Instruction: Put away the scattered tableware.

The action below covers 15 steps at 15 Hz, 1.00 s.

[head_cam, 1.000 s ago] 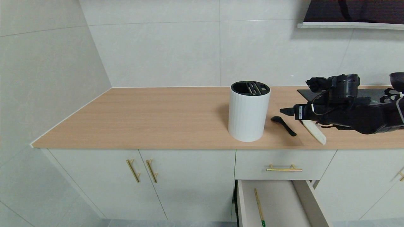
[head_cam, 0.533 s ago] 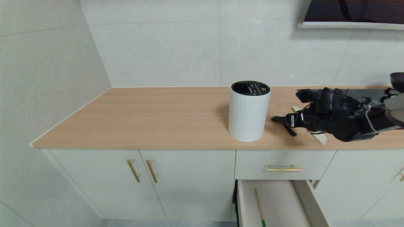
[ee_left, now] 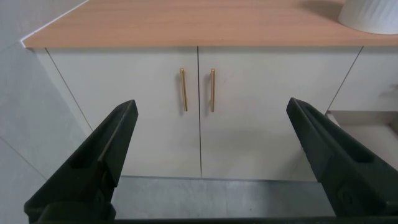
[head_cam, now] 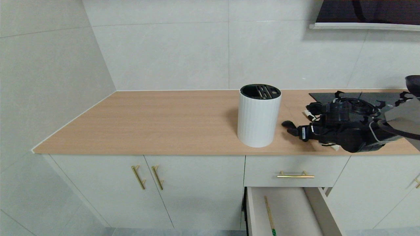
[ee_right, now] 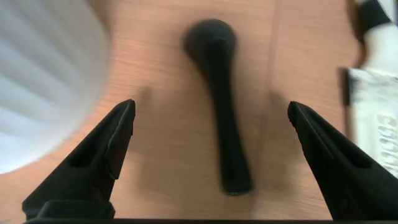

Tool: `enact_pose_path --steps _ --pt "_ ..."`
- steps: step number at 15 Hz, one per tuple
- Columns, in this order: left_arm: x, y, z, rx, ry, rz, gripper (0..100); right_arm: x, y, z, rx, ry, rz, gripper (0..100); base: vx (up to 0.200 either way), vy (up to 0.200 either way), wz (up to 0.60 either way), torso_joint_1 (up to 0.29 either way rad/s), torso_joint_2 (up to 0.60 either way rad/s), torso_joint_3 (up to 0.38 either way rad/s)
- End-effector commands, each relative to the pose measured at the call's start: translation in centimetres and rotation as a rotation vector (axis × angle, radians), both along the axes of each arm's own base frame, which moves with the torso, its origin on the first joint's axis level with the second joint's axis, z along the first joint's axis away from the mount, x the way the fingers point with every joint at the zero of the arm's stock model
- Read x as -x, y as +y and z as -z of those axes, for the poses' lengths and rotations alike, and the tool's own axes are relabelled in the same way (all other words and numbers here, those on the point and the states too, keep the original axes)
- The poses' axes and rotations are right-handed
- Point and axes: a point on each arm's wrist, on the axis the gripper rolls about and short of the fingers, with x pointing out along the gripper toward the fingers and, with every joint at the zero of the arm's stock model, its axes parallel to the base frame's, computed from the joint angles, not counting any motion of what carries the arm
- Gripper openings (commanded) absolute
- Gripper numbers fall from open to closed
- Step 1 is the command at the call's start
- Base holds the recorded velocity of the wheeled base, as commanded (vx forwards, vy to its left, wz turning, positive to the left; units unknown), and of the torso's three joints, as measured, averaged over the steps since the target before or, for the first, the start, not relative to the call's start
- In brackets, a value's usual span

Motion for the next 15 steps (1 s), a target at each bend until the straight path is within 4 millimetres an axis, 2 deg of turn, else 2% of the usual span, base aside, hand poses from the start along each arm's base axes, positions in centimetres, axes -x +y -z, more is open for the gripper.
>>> enact_pose_path --steps 1,12,13,15 --pt "0.0 0.0 0.0 0.000 0.001 -0.001 100 -0.2 -0.1 0.5 0.000 0.008 0.002 100 0.000 0.000 0.00 0.000 0.00 0.000" --pt "0.0 0.0 0.0 0.000 0.001 -0.001 100 -0.6 -0.1 1.7 0.003 0.018 0.003 100 0.000 0.000 0.00 0.000 0.00 0.000" --pt "0.0 0.0 0.0 0.000 0.001 -0.001 100 -0.6 -0.1 1.8 0.005 0.021 0.002 0 0.000 0.000 0.00 0.000 0.00 0.000" --pt "0.0 0.0 0.0 0.000 0.001 -0.001 100 -0.7 -0.1 1.9 0.004 0.022 0.004 0 0.000 0.000 0.00 0.000 0.00 0.000"
